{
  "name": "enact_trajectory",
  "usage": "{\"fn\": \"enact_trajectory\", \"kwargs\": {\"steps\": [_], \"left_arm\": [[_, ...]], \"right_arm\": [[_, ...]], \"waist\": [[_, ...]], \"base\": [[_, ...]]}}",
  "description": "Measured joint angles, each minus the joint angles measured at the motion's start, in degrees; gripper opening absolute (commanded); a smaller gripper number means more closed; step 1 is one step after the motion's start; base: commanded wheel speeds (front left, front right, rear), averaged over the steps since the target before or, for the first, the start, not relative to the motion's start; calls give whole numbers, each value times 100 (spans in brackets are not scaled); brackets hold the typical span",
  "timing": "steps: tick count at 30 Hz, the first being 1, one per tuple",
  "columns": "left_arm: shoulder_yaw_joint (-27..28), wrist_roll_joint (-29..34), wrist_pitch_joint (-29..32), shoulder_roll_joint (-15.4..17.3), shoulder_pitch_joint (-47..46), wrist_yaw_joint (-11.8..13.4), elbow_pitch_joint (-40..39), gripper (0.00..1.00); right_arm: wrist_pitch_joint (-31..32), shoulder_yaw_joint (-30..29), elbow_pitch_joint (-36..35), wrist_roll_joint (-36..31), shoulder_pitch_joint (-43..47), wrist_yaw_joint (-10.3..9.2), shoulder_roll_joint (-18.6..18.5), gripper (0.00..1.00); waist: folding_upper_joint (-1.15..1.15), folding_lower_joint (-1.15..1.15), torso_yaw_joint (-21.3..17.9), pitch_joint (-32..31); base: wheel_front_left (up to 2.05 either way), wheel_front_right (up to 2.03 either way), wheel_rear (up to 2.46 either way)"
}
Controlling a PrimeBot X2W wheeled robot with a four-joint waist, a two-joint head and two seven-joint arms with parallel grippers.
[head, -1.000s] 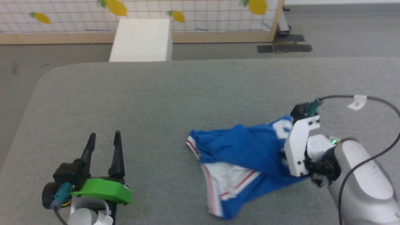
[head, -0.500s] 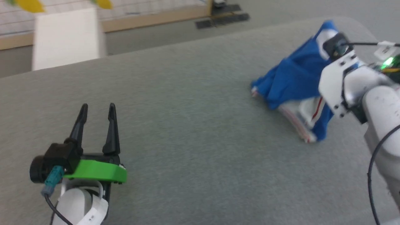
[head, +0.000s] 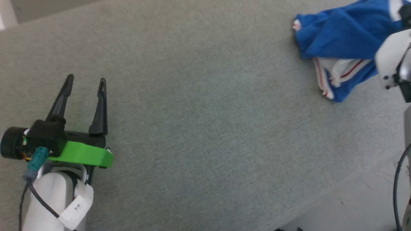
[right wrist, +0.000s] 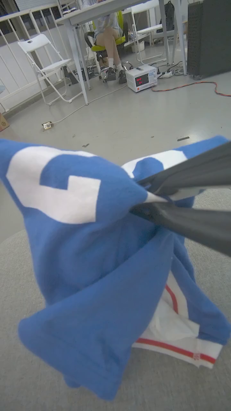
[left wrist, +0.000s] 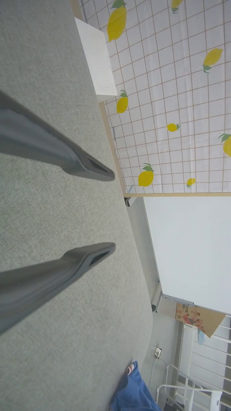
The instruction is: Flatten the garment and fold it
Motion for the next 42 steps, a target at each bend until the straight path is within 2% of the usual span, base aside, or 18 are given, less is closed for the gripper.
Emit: {"fn": "enact_trajectory", "kwargs": {"steps": [6,10,11,12,13,16,17,19,28,33,36,42], "left_arm": [[-9,0,156,175,-24,0,-158,100],[-29,-3,179,191,-18,0,-182,100],[-34,-5,178,191,-16,0,-181,100],[-41,-19,171,187,-14,0,-171,100],[-47,-24,165,183,-10,1,-141,100],[-90,-59,56,127,9,10,-5,100],[-174,-133,-71,-18,43,33,190,100],[-215,-218,-154,-121,93,36,345,100],[-300,-512,-343,-603,490,63,1094,100],[-339,-691,-360,-767,554,60,1328,100],[-357,-719,-367,-825,573,62,1407,100],[-359,-721,-390,-907,577,69,1470,100]], "right_arm": [[-391,-848,190,-511,-96,0,162,0],[-695,-1265,293,-724,-124,0,223,0],[-757,-1310,326,-766,-140,0,220,21],[-825,-1377,370,-812,-153,0,215,96],[-905,-1439,413,-824,-158,0,220,100],[-1235,-1454,512,-937,-161,0,197,100],[-1552,-1452,650,-922,-161,0,133,100],[-1755,-1459,715,-792,-155,0,105,100],[-3021,-917,671,655,456,0,134,100],[-3444,-316,-46,1645,1239,-1,180,100],[-3540,21,-806,2192,1926,0,188,100],[-3593,269,-2213,2716,3271,-1,320,100]], "waist": [[0,0,-101,423],[0,0,-34,516],[0,0,-10,517],[0,0,23,511],[0,1,57,493],[0,0,144,376],[0,0,244,193],[0,0,316,48],[0,-1,723,-844],[0,-1,1043,-1306],[0,-1,1314,-1535],[0,-1,1814,-1888]], "base": [[0,0,0],[0,0,0],[0,0,0],[0,0,0],[0,0,0],[0,0,0],[0,0,0],[0,0,0],[0,0,0],[0,0,0],[0,0,0],[0,0,0]]}}
